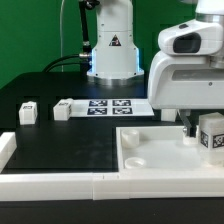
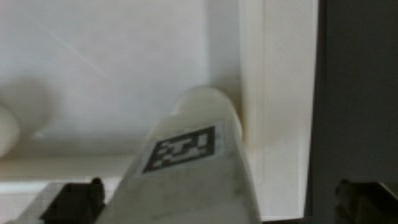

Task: Assemble one leg

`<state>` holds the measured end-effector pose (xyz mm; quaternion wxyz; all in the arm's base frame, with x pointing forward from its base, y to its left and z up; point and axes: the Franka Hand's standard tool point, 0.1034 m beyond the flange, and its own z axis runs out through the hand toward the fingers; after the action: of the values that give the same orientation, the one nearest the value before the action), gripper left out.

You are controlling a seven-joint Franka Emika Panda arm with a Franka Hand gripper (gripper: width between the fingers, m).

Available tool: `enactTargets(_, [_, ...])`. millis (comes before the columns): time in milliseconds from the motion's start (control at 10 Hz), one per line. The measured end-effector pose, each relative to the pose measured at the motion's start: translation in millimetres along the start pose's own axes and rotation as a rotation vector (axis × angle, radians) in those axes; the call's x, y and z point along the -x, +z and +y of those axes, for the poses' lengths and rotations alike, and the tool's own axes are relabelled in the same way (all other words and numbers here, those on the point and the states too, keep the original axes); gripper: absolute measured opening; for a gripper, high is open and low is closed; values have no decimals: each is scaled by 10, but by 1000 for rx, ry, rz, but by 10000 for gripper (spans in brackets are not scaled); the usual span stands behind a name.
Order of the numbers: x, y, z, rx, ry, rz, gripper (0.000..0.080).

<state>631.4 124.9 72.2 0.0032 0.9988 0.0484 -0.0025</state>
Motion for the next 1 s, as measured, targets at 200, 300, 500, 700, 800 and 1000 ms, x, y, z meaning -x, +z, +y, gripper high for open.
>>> enactTargets(200, [1, 4, 0, -1, 16, 0, 484])
enactTargets(300, [2, 5, -1, -1, 24, -1, 348])
enactTargets(500, [-4, 5, 2, -1, 69, 4, 290])
enactTargets(700, [-2, 5, 7, -2, 312, 8, 290])
enactTargets(800, [-5, 7, 15, -4, 475, 9, 290])
enactTargets(1000, [-3, 17, 35, -9, 772, 10, 290])
